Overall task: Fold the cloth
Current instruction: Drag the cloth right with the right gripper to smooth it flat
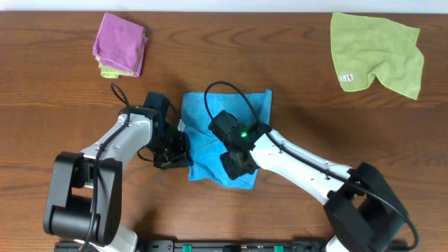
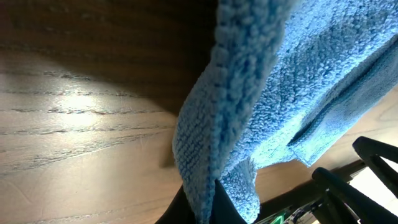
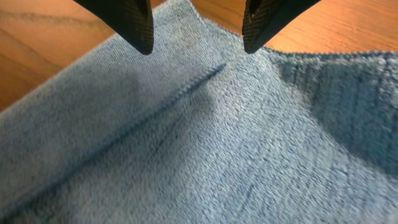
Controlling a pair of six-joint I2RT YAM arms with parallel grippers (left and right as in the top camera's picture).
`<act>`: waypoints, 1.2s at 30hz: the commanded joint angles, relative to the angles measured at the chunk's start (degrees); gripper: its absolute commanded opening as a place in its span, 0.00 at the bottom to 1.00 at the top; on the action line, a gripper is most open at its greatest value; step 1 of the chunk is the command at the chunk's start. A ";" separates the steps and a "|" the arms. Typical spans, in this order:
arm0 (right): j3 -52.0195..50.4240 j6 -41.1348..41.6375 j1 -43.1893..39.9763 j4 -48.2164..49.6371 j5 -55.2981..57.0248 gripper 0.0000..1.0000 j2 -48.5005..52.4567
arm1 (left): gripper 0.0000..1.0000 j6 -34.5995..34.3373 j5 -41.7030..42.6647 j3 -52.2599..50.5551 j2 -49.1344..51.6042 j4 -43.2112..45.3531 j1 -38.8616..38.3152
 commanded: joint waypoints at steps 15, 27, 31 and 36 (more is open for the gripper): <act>-6.01 -0.68 0.96 6.69 -1.38 0.49 -0.02 | 0.06 0.79 -0.39 1.31 -0.66 -0.26 0.26; -7.23 -0.70 0.96 10.86 -2.38 0.48 1.88 | 0.06 0.33 -0.39 1.31 -0.66 -0.24 0.26; -7.23 -0.70 0.96 10.25 -2.38 0.44 4.35 | 0.06 0.33 -0.39 1.31 -0.66 -0.35 0.26; -7.21 -0.70 0.90 9.70 -2.10 0.35 4.28 | 0.06 0.33 -0.42 1.31 -0.66 -0.61 0.26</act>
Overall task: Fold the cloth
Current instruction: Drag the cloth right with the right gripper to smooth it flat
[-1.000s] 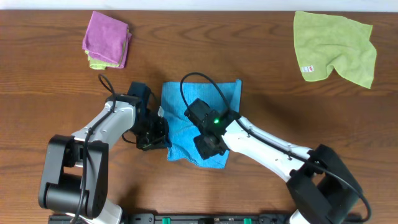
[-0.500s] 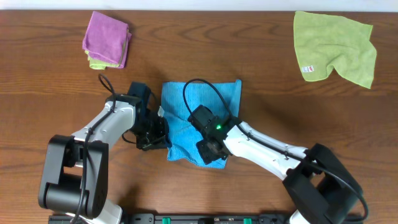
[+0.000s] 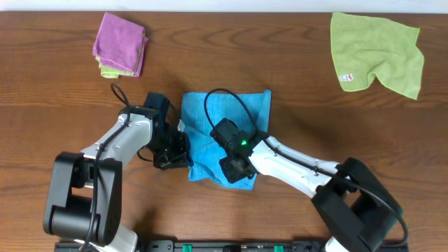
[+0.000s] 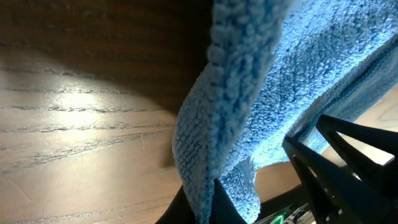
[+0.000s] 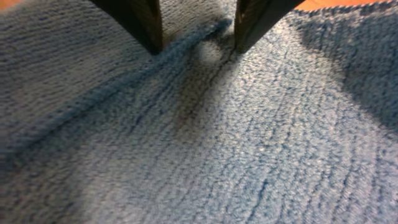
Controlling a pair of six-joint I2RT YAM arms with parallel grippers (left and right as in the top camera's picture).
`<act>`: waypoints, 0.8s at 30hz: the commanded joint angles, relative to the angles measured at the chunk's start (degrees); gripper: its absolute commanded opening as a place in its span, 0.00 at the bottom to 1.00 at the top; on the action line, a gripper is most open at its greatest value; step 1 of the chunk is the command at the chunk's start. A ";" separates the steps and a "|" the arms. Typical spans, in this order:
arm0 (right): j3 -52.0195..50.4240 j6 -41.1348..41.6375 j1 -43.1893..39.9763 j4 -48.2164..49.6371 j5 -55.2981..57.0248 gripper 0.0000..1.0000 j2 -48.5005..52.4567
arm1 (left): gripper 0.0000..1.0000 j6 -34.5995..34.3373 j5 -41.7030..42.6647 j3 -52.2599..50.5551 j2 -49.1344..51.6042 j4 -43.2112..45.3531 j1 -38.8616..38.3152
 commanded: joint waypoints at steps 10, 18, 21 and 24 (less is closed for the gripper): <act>-0.48 0.61 0.66 -5.07 0.61 0.11 0.59 | 0.06 0.39 -0.61 1.31 -0.66 -0.13 0.24; -0.44 7.98 0.44 -11.15 9.20 0.07 -8.90 | 0.06 0.39 -0.61 1.31 -0.66 0.09 0.24; -0.44 11.23 -0.28 -14.40 12.26 0.08 -13.05 | 0.06 0.39 -0.59 1.31 -0.66 0.07 0.24; -0.44 13.60 -1.38 -17.79 14.14 0.08 -15.37 | 0.06 0.39 -0.59 1.31 -0.66 0.07 0.24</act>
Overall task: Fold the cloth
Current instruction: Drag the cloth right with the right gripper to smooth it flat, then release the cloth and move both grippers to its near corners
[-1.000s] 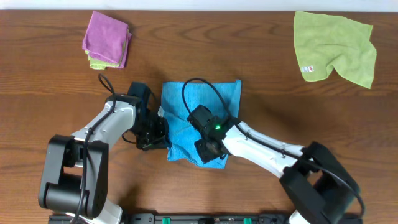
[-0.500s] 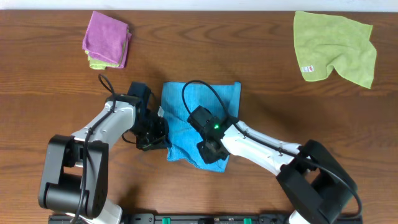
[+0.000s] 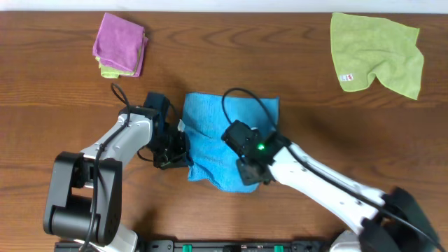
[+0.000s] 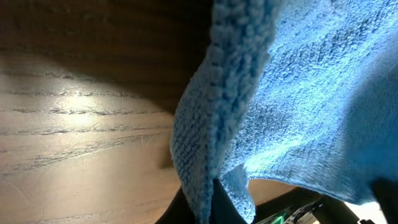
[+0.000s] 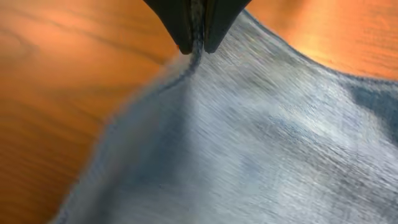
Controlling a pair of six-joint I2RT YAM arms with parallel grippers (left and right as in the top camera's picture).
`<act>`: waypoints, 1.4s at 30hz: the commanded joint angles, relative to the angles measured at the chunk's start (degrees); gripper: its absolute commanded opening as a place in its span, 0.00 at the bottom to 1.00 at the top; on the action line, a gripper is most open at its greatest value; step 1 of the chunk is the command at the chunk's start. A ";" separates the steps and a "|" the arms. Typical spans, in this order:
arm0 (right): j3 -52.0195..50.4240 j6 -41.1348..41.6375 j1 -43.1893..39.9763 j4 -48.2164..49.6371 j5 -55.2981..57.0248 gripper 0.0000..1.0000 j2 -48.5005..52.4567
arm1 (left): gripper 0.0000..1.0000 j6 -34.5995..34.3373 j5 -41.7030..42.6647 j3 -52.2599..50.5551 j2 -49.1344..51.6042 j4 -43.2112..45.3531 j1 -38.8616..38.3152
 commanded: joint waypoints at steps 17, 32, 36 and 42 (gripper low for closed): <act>-2.86 18.88 -2.14 -13.14 9.14 0.01 -1.66 | 0.06 3.91 -1.55 1.73 -1.36 -1.51 0.28; -4.15 18.84 -2.14 -8.17 7.41 0.01 -1.66 | 0.85 4.85 -6.91 1.53 -1.36 -3.23 0.28; -4.15 19.56 -2.14 -8.72 7.43 0.01 -1.66 | 0.97 3.56 -7.67 0.50 -1.36 -4.59 0.31; -4.15 26.12 -2.14 -13.90 8.11 0.72 -2.19 | 0.98 1.86 -7.41 -0.48 -1.40 -4.90 0.31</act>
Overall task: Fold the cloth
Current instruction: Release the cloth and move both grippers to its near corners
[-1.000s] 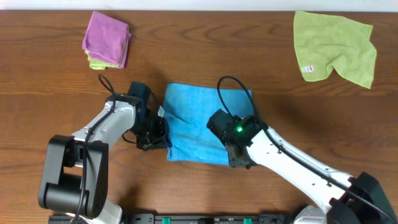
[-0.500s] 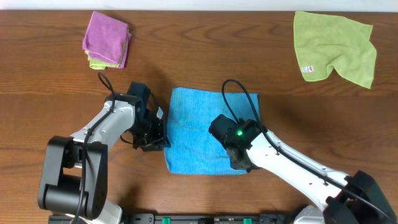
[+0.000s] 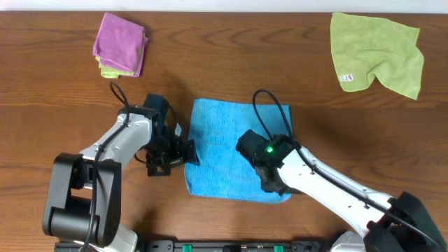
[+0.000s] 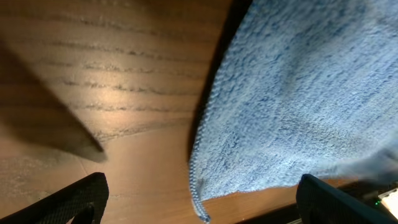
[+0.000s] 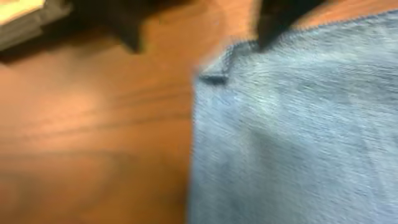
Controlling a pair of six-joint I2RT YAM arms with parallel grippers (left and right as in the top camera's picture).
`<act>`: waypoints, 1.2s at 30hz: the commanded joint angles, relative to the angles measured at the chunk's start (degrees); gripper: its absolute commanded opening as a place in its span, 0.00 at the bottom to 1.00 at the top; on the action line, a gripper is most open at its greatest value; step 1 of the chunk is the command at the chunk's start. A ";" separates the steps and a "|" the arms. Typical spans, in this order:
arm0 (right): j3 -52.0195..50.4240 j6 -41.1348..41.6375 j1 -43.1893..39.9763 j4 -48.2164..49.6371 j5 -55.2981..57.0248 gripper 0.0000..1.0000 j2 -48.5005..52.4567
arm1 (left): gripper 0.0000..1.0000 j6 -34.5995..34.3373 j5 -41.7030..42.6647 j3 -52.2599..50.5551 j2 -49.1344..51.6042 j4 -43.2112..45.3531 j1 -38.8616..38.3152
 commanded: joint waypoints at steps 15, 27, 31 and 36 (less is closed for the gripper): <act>-5.22 5.25 -0.55 2.25 -1.81 0.75 -26.84 | 0.95 3.32 6.05 -0.68 -8.09 -4.70 9.44; -24.81 5.29 -3.19 13.86 -13.05 0.72 -51.04 | 0.95 8.96 13.25 -7.48 -8.90 -1.73 10.80; -26.49 5.64 -5.86 15.54 -15.37 0.72 -51.54 | 0.95 8.92 17.88 -12.28 -8.90 3.10 11.56; -28.26 5.62 -9.27 19.54 -17.94 0.70 -51.54 | 0.95 7.08 20.13 -16.33 -8.90 8.28 11.61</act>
